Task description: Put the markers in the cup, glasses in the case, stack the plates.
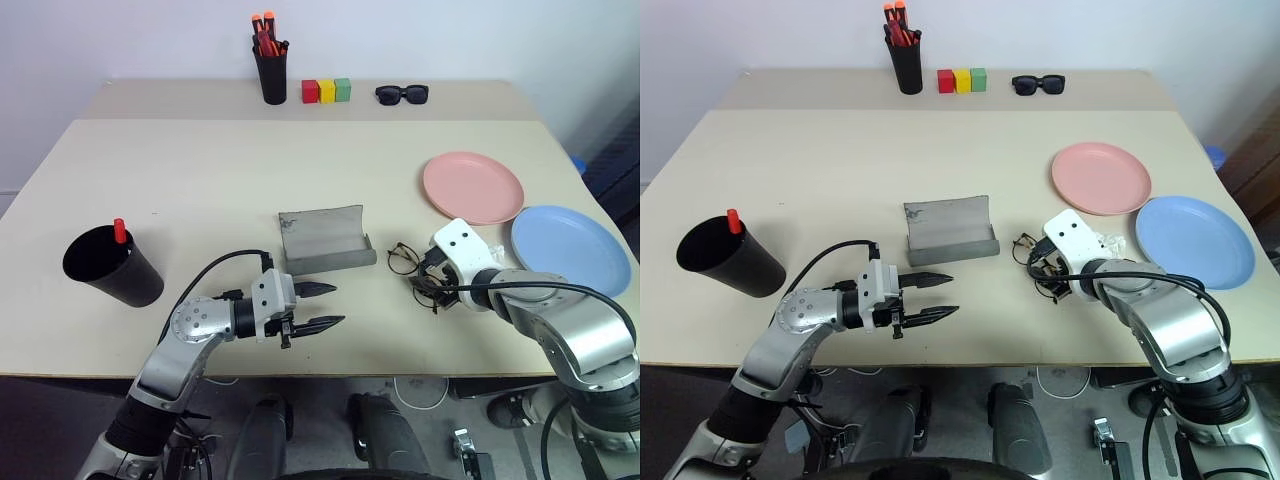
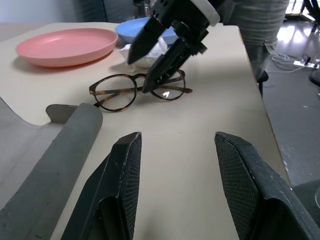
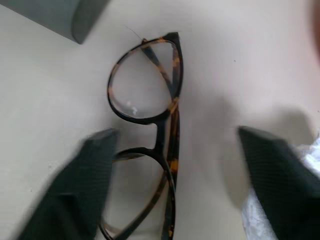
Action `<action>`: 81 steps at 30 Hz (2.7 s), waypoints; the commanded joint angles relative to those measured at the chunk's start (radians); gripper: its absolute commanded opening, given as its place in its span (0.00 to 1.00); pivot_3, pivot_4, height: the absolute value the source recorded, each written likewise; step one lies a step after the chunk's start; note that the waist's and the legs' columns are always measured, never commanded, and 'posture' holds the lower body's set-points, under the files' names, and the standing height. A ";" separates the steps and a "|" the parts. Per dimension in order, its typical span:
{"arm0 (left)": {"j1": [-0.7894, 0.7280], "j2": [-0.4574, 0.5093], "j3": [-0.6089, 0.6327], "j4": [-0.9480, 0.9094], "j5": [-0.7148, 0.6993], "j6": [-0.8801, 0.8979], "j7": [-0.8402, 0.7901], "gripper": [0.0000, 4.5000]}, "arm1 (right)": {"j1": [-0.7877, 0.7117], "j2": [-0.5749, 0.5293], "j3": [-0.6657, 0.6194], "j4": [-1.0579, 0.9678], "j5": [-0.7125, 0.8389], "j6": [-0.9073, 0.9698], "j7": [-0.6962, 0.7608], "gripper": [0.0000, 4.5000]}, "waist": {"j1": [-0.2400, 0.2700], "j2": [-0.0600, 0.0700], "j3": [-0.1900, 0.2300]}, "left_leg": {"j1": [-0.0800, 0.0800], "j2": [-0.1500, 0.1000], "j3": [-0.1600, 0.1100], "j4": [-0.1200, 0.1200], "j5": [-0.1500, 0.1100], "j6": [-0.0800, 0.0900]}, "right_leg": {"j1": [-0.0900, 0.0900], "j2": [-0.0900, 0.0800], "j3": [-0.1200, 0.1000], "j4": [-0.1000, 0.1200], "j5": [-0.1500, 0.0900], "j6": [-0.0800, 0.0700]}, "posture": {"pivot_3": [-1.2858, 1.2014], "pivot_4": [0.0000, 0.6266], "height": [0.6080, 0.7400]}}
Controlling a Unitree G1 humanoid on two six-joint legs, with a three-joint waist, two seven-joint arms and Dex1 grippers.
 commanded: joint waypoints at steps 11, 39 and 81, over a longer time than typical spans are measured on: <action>0.019 0.011 0.003 -0.065 -0.015 0.007 0.030 0.52 | -0.032 0.002 0.012 -0.018 -0.012 0.005 0.009 0.01 | 0.000 0.000 0.000 | 0.000 0.000 0.000 0.000 0.000 0.000 | 0.000 0.000 0.000 0.000 0.000 0.000 | 0.52 0.24 1.00; 0.201 0.082 0.301 -0.180 -0.043 0.096 0.288 0.52 | -0.531 0.199 0.446 0.638 -0.386 -1.018 0.489 0.01 | -0.002 0.000 0.000 | 0.000 0.000 0.001 -0.001 0.000 0.000 | -0.002 -0.001 0.000 0.000 0.001 0.000 | 0.52 0.24 1.00; -0.841 -0.189 0.157 0.667 0.025 0.727 0.563 0.01 | -0.034 0.091 0.024 -0.069 -0.250 -0.607 0.458 0.64 | -0.007 -0.001 0.001 | 0.000 -0.002 -0.003 -0.001 0.000 0.000 | 0.000 0.001 -0.003 0.001 0.003 0.005 | 0.52 0.24 1.00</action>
